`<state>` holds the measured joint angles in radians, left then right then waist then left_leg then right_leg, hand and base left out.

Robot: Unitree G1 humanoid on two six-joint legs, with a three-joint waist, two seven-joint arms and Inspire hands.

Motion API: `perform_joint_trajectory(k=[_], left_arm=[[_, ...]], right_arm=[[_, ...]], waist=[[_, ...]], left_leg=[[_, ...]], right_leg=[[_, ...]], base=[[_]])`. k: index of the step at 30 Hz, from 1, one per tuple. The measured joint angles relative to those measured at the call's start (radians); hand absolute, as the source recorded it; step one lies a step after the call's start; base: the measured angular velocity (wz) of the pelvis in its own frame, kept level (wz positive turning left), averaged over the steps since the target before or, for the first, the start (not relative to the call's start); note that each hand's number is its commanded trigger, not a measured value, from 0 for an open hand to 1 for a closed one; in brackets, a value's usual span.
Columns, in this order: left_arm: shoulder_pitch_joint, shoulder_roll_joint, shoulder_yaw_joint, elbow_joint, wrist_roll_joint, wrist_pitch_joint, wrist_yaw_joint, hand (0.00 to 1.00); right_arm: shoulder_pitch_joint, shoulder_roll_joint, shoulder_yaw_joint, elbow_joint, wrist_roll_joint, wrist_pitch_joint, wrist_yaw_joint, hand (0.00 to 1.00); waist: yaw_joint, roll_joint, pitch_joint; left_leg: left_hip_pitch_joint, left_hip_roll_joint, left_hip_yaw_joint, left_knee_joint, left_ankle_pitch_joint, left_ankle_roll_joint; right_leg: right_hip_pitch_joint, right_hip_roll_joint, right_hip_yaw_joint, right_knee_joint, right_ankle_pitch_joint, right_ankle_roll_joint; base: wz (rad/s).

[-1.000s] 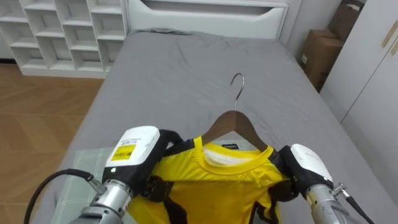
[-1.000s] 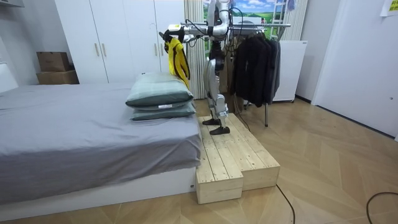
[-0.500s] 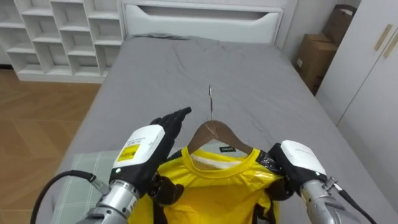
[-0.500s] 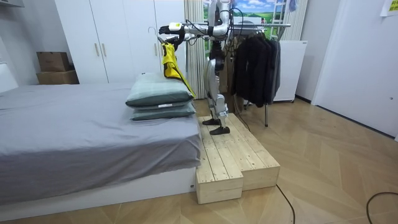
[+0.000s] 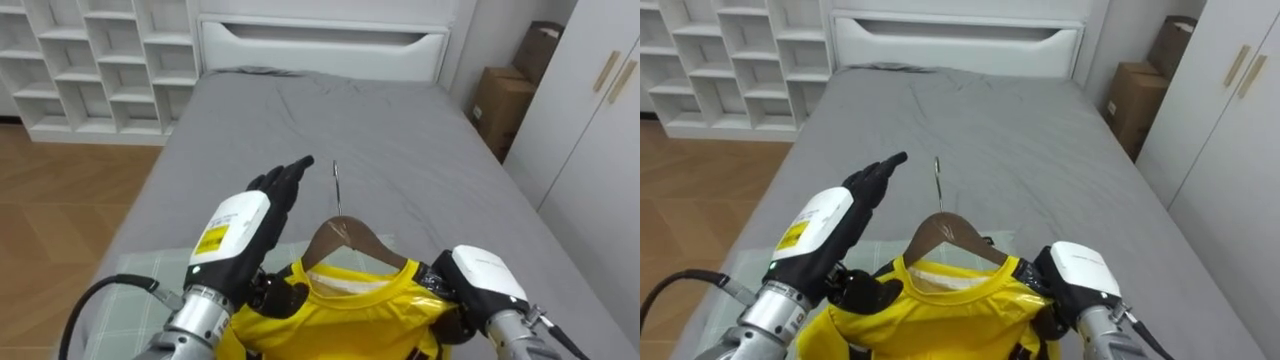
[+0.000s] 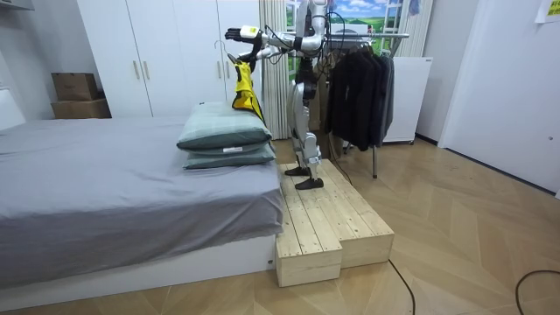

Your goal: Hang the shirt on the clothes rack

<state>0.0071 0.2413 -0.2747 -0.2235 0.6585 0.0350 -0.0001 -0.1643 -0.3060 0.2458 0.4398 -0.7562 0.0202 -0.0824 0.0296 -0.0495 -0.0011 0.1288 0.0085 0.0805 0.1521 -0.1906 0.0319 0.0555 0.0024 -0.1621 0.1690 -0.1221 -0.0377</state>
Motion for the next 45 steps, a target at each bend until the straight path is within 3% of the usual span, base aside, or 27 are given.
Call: perform_joint_trajectory(k=[6,15,21,22,26,30,32,40,45], left_arm=[[0.016,-0.001,0.022,0.000,-0.005,-0.016,0.038,0.00],[0.068,0.001,0.181,0.000,-0.177,-0.031,0.108,0.00],[0.098,-0.002,0.318,0.046,-0.237,-0.035,0.191,0.00],[0.108,-0.010,0.346,0.065,-0.236,-0.039,0.214,0.00],[0.133,-0.025,0.441,0.175,-0.249,-0.049,0.277,0.00],[0.162,-0.030,0.485,0.236,-0.330,-0.050,0.307,0.00],[0.162,-0.030,0.513,0.327,-0.355,-0.050,0.341,0.00],[0.178,-0.031,0.532,0.575,-0.389,-0.040,0.387,0.00],[0.192,-0.033,0.530,0.801,-0.390,-0.039,0.394,0.00]], right_arm=[[0.050,0.006,-0.048,-0.002,0.001,-0.023,-0.002,1.00],[0.071,0.008,-0.212,-0.032,0.019,-0.037,-0.049,1.00],[0.116,0.006,-0.279,-0.037,0.001,-0.037,-0.113,1.00],[0.130,0.006,-0.295,-0.050,0.001,-0.038,-0.126,1.00],[0.197,0.001,-0.357,-0.124,0.002,-0.041,-0.154,1.00],[0.227,-0.001,-0.402,-0.149,0.004,-0.041,-0.171,1.00],[0.254,-0.002,-0.412,-0.177,0.001,-0.040,-0.177,1.00],[0.290,-0.001,-0.428,-0.234,0.004,-0.017,-0.178,1.00],[0.290,-0.001,-0.426,-0.284,-0.009,-0.010,-0.176,1.00]], waist=[[0.000,0.001,0.0013],[-0.004,0.010,0.0045],[-0.004,0.042,0.0014],[-0.004,0.049,-0.0033],[-0.004,0.051,-0.0034],[-0.010,0.048,-0.0027],[-0.011,0.049,-0.0026],[-0.027,0.036,0.0046],[-0.021,0.043,0.0008]], left_leg=[[0.008,0.000,0.000,-0.003,0.000,0.000],[0.015,0.000,0.001,-0.010,0.000,0.000],[0.012,-0.002,0.001,-0.011,-0.003,0.004],[0.006,-0.003,0.004,-0.013,-0.003,0.004],[0.008,-0.001,0.012,-0.012,-0.003,0.004],[0.017,-0.002,0.013,-0.013,-0.003,0.004],[0.023,-0.002,0.018,-0.017,-0.003,0.004],[0.022,-0.002,0.025,-0.019,-0.004,0.005],[0.022,0.002,0.057,-0.018,-0.012,0.005]], right_leg=[[0.010,-0.001,0.000,-0.002,-0.002,0.001],[0.011,0.002,0.008,-0.003,-0.004,0.001],[0.004,0.002,0.015,0.000,-0.005,0.003],[-0.005,0.002,0.019,0.002,-0.005,0.003],[-0.004,0.004,0.022,0.001,-0.005,0.003],[-0.002,0.002,0.024,0.003,-0.005,0.003],[0.000,0.003,0.031,0.006,-0.006,0.004],[-0.005,0.004,0.040,0.016,-0.009,0.004],[-0.021,0.017,0.076,0.026,-0.009,0.004]], base=[[0.00],[-0.02],[-0.02],[-0.07],[-0.03],[-0.01],[-0.09],[-0.03],[-0.19]])
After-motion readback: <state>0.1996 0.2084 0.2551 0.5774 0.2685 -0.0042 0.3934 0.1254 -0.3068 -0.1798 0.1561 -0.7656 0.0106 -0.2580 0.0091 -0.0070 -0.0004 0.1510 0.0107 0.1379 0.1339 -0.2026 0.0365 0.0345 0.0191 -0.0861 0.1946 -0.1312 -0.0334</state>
